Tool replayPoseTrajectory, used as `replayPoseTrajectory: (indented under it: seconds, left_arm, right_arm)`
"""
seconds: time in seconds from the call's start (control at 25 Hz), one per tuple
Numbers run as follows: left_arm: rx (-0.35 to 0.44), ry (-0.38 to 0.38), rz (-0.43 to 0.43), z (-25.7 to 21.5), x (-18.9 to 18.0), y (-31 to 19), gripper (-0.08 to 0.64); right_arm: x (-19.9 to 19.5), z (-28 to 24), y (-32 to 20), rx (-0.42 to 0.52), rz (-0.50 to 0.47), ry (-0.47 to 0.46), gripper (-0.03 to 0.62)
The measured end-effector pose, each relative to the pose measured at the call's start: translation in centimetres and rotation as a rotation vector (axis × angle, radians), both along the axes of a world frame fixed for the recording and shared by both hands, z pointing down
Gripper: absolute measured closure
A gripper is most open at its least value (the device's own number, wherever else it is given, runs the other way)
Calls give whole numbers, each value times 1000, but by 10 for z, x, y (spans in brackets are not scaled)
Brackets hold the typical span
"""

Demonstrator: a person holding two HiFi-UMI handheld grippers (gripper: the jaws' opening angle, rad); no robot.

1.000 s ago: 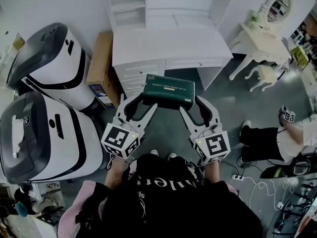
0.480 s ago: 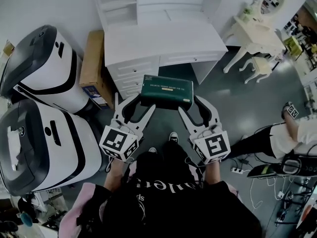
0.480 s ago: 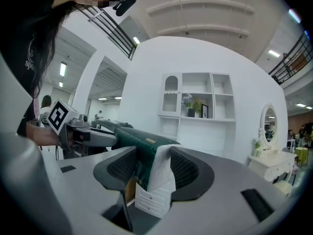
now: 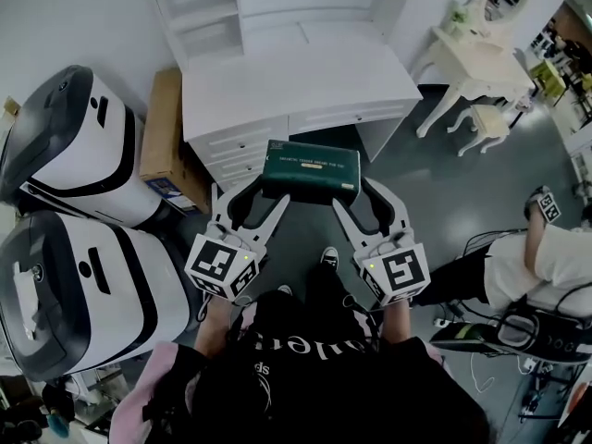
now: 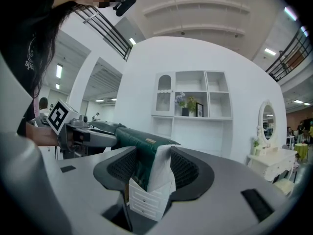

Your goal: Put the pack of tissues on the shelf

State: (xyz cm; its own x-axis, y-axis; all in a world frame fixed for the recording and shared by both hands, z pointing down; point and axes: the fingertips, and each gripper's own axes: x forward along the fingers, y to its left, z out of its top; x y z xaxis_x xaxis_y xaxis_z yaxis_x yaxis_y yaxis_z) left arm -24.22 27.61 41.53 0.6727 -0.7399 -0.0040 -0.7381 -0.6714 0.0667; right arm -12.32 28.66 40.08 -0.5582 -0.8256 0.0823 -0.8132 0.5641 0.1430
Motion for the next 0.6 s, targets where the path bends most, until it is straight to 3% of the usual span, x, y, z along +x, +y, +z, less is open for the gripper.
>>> replayPoseTrajectory:
  seconds: [0.6]
  left_arm:
    - [10,-28,-79,-15,119,-140,345]
  right_arm:
    - [119,-15,-150,13,-84,-6,350]
